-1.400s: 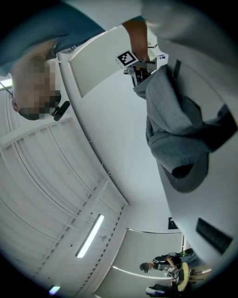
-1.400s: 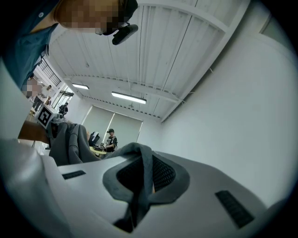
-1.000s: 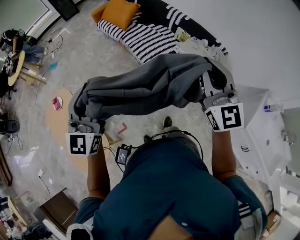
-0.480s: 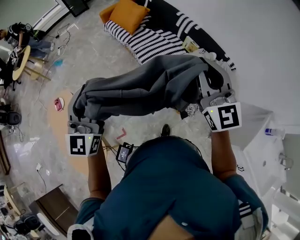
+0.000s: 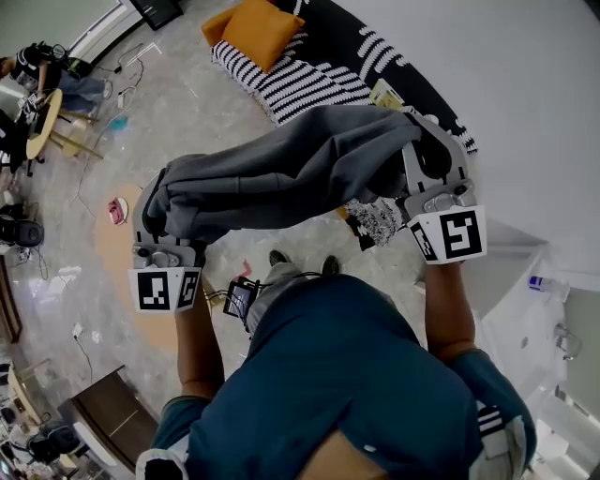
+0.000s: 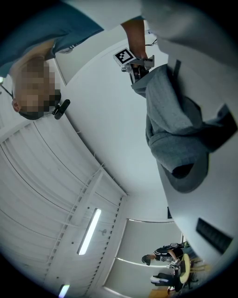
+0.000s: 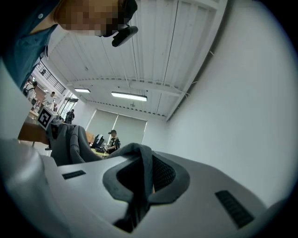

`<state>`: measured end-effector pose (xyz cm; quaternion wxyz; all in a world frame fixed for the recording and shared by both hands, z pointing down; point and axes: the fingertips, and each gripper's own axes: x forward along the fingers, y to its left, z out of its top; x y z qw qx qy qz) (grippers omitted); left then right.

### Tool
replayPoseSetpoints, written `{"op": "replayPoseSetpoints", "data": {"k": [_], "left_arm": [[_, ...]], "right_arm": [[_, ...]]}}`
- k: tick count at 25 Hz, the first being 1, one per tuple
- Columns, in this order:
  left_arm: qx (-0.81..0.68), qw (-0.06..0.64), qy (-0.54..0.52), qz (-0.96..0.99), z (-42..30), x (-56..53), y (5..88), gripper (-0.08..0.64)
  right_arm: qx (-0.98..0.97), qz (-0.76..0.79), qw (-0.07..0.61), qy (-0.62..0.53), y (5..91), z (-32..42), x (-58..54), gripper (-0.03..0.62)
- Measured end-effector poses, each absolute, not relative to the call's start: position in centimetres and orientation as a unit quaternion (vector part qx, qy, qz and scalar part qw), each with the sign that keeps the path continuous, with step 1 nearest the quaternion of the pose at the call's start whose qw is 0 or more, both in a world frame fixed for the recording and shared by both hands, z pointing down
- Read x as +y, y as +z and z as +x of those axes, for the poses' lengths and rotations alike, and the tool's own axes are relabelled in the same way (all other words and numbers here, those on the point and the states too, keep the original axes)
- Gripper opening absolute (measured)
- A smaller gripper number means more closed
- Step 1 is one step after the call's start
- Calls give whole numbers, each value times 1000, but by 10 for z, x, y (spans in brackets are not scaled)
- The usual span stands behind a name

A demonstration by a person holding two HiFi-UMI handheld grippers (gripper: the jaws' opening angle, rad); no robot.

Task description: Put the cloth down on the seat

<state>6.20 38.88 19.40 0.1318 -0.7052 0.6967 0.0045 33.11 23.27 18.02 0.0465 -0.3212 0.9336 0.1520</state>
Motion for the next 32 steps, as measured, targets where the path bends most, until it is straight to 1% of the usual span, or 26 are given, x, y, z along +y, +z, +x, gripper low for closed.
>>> {"op": "replayPoseSetpoints", "data": {"k": [6,12,24,32], "left_arm": [[683,121,6,-720,34,361,201,87],[665,124,13,-736,-2,339,194,87],[646,129,27,-751,-79,326,196,87],[651,123,35,-749,-97,307,200,87]], "right_arm": [[930,-336,36,147,185,305,218,21],[921,-357,35,151,178,273,206,21],[910,-381,27,162,179,203,203,21],[911,-377,19,164,179,184,183,21]]}}
